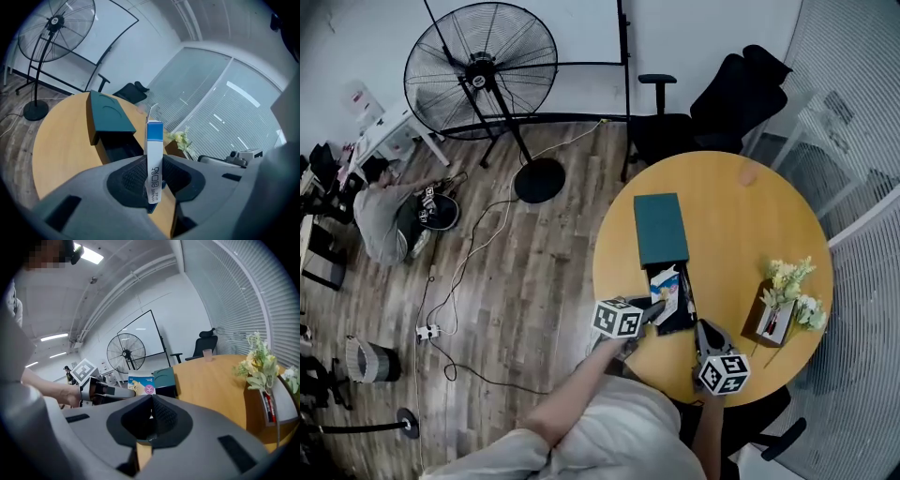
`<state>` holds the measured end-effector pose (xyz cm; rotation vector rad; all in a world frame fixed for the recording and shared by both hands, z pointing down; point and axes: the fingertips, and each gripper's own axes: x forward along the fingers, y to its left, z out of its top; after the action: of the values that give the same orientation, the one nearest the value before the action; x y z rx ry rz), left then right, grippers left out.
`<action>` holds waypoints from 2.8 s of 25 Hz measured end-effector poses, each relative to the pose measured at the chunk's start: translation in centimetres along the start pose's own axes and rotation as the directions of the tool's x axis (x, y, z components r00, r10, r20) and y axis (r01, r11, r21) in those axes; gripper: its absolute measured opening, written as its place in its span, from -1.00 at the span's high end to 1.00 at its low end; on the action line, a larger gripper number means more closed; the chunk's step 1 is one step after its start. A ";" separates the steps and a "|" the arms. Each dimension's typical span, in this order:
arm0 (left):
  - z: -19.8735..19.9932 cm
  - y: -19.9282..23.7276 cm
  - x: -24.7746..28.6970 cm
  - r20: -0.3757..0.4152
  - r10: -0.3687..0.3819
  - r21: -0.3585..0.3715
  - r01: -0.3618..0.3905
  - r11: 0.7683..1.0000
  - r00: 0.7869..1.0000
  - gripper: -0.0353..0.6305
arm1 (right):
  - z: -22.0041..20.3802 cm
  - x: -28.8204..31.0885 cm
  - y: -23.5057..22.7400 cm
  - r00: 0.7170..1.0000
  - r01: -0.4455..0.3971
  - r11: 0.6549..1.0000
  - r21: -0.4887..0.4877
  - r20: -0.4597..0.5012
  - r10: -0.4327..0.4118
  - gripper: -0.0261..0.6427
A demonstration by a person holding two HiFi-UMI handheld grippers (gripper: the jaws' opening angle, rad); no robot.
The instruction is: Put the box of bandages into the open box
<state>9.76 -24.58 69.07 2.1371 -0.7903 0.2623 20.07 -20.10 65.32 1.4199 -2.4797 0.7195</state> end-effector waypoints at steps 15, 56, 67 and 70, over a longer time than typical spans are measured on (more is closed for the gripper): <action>-2.1 1.3 4.6 -0.098 -0.029 -0.140 0.015 0.990 0.995 0.62 | -2.1 0.9 -0.9 1.000 -0.009 0.999 0.037 -0.029 0.010 0.93; -1.4 0.2 1.7 -0.164 0.030 0.239 0.010 0.971 0.986 0.53 | -3.4 2.9 -1.0 0.992 0.062 0.996 0.063 -0.118 -0.054 0.93; -1.5 -0.6 -1.4 -0.107 0.028 0.390 0.016 0.921 0.994 0.53 | -4.9 2.3 0.1 0.991 0.094 0.991 0.100 -0.107 -0.084 0.93; -1.5 -0.3 -1.6 -0.096 0.030 0.396 0.011 0.918 0.995 0.53 | -5.3 2.3 0.4 0.990 0.093 0.991 0.093 -0.113 -0.082 0.93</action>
<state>8.79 -22.60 69.14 2.4749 -0.7353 0.5729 18.16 -19.00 70.68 1.4704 -2.3138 0.8864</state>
